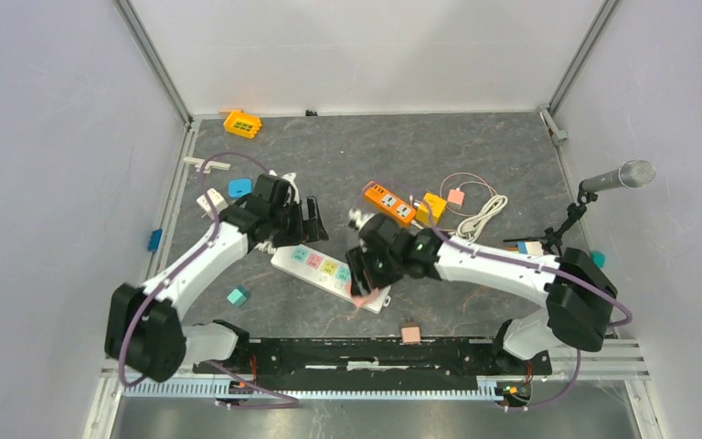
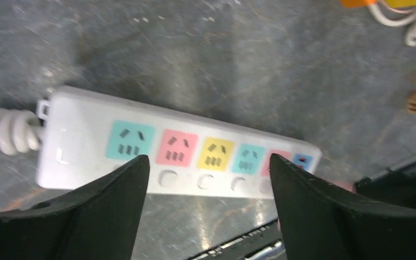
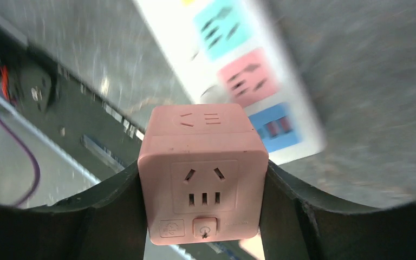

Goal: Insert the plug
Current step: Move the socket to the center of the board.

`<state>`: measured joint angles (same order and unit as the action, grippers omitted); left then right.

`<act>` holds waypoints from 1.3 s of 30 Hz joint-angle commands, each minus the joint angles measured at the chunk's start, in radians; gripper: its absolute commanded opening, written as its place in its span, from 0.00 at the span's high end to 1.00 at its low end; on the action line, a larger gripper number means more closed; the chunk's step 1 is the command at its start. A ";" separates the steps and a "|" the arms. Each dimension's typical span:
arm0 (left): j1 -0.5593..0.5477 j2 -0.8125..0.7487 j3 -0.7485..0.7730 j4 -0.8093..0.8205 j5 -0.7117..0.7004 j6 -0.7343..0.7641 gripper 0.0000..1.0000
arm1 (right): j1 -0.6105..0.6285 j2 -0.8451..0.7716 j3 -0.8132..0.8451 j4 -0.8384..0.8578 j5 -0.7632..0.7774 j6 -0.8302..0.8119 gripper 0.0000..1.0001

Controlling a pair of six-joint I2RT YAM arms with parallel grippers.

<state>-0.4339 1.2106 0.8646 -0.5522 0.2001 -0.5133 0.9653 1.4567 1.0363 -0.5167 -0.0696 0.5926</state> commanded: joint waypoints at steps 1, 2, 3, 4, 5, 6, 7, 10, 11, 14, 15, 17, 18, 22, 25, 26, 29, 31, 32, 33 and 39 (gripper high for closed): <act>0.035 0.136 0.084 0.067 -0.095 0.129 0.21 | 0.151 0.020 -0.046 0.101 -0.080 0.095 1.00; 0.043 0.164 0.092 0.104 -0.111 0.128 0.26 | 0.174 0.032 -0.056 0.116 -0.073 0.112 1.00; 0.051 0.200 0.107 0.131 -0.118 0.129 0.28 | 0.189 0.052 -0.058 0.128 -0.067 0.124 1.00; 0.059 0.235 0.121 0.152 -0.118 0.136 0.29 | 0.204 0.075 -0.055 0.129 -0.059 0.123 1.00; 0.067 0.265 0.140 0.168 -0.118 0.141 0.30 | 0.213 0.103 -0.043 0.117 -0.046 0.119 1.00; 0.074 0.298 0.160 0.175 -0.119 0.143 0.30 | 0.218 0.136 -0.029 0.096 -0.034 0.109 1.00; 0.080 0.332 0.181 0.169 -0.109 0.153 0.31 | 0.220 0.158 -0.010 0.073 -0.014 0.099 1.00; 0.088 0.407 0.239 0.124 -0.091 0.198 0.31 | 0.220 0.202 0.041 -0.006 0.062 0.081 1.00; 0.089 0.422 0.245 0.106 -0.086 0.211 0.31 | 0.219 0.205 0.047 -0.022 0.104 0.080 1.00; 0.093 0.430 0.223 0.067 -0.078 0.240 0.32 | 0.205 0.196 0.046 -0.062 0.190 0.100 1.00; 0.094 0.424 0.207 0.063 -0.076 0.239 0.32 | 0.199 0.188 0.040 -0.067 0.212 0.102 1.00; 0.093 0.400 0.157 0.066 -0.064 0.228 0.33 | 0.178 0.174 0.015 -0.068 0.237 0.105 1.00; 0.094 0.391 0.128 0.072 -0.051 0.220 0.37 | 0.166 0.163 -0.001 -0.063 0.243 0.108 1.00; 0.093 0.351 0.044 0.074 0.028 0.200 0.47 | 0.137 0.130 -0.027 -0.053 0.277 0.105 1.00; 0.092 0.308 -0.019 0.088 0.076 0.171 0.53 | 0.129 0.109 -0.022 -0.066 0.325 0.090 1.00; 0.093 0.288 -0.034 0.092 0.092 0.167 0.55 | 0.124 0.103 -0.022 -0.068 0.332 0.086 1.00; 0.093 0.229 -0.058 0.062 0.097 0.154 0.54 | 0.109 0.092 -0.006 -0.061 0.326 0.067 1.00; 0.092 0.181 -0.059 0.050 0.071 0.160 0.46 | 0.107 0.088 0.032 -0.074 0.330 0.045 1.00; 0.093 0.152 -0.054 0.047 0.050 0.167 0.40 | 0.107 0.085 0.056 -0.088 0.340 0.041 1.00; 0.092 0.130 -0.042 0.042 0.028 0.171 0.34 | 0.106 0.077 0.075 -0.095 0.350 0.040 1.00; 0.093 0.000 0.034 -0.023 -0.012 0.170 0.13 | 0.100 -0.045 0.054 -0.038 0.385 0.103 1.00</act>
<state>-0.3424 1.2865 0.8291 -0.5411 0.2192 -0.3431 1.0729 1.5322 1.0657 -0.6094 0.2554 0.6548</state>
